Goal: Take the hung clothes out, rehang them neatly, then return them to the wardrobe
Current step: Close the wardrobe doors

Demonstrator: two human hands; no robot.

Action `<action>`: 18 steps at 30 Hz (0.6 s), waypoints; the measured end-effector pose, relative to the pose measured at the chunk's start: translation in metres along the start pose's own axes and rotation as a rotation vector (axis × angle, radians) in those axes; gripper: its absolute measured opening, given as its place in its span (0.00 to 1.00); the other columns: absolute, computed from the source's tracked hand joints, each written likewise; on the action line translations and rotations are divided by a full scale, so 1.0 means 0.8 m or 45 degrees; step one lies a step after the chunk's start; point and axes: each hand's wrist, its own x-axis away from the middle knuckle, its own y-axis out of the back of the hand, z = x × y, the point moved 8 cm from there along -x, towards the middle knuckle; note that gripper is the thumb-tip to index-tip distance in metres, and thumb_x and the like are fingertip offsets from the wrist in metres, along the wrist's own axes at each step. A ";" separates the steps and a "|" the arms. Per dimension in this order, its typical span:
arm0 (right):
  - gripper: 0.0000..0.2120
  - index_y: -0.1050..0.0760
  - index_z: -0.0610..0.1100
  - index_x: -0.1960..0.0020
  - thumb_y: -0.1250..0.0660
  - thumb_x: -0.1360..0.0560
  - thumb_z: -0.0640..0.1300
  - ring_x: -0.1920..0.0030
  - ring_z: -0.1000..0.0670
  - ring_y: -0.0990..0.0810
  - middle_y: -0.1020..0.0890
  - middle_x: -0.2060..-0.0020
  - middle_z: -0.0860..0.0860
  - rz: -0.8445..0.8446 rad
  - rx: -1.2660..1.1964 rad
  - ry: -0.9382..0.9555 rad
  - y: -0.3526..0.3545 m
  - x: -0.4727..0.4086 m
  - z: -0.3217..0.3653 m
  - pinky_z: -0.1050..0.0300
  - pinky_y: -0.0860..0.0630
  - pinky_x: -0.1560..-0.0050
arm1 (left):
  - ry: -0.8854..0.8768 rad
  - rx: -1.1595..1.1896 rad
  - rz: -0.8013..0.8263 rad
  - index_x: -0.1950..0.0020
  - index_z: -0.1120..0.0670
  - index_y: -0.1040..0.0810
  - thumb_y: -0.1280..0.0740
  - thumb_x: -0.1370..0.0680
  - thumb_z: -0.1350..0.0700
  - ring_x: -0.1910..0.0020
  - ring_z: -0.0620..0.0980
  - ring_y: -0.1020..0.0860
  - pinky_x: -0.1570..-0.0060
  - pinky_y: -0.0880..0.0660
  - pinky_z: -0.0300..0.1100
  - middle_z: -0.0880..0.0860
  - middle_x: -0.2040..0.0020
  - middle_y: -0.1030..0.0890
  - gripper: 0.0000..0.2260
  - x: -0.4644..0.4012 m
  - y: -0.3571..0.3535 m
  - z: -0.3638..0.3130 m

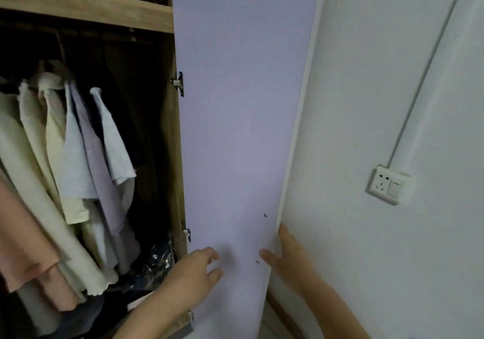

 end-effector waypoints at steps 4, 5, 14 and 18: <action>0.27 0.39 0.57 0.35 0.31 0.27 0.40 0.53 0.63 0.24 0.24 0.45 0.58 -0.091 -0.373 0.032 -0.015 -0.023 -0.014 0.75 0.28 0.62 | 0.152 0.104 -0.054 0.36 0.49 0.29 0.37 0.22 0.49 0.43 0.45 0.25 0.42 0.30 0.37 0.48 0.42 0.23 0.15 0.015 -0.002 0.030; 0.26 0.38 0.57 0.38 0.31 0.28 0.39 0.56 0.64 0.23 0.23 0.48 0.58 -0.119 -0.456 0.023 -0.020 -0.027 -0.020 0.73 0.27 0.65 | 0.189 0.121 -0.077 0.37 0.50 0.28 0.37 0.22 0.50 0.43 0.45 0.25 0.42 0.30 0.37 0.48 0.43 0.23 0.15 0.021 0.000 0.038; 0.19 0.39 0.55 0.45 0.33 0.26 0.39 0.58 0.59 0.22 0.23 0.51 0.55 -0.131 -0.582 0.042 -0.052 -0.021 -0.009 0.70 0.27 0.69 | 0.472 0.205 -0.291 0.36 0.51 0.28 0.37 0.22 0.54 0.41 0.46 0.26 0.42 0.30 0.36 0.48 0.40 0.24 0.14 0.090 0.016 0.115; 0.16 0.40 0.53 0.51 0.33 0.25 0.42 0.61 0.59 0.22 0.24 0.57 0.58 -0.033 -0.471 0.083 -0.078 0.003 0.021 0.68 0.28 0.68 | 0.535 0.210 -0.329 0.35 0.51 0.28 0.37 0.22 0.53 0.41 0.45 0.26 0.43 0.30 0.36 0.48 0.40 0.24 0.15 0.114 0.019 0.143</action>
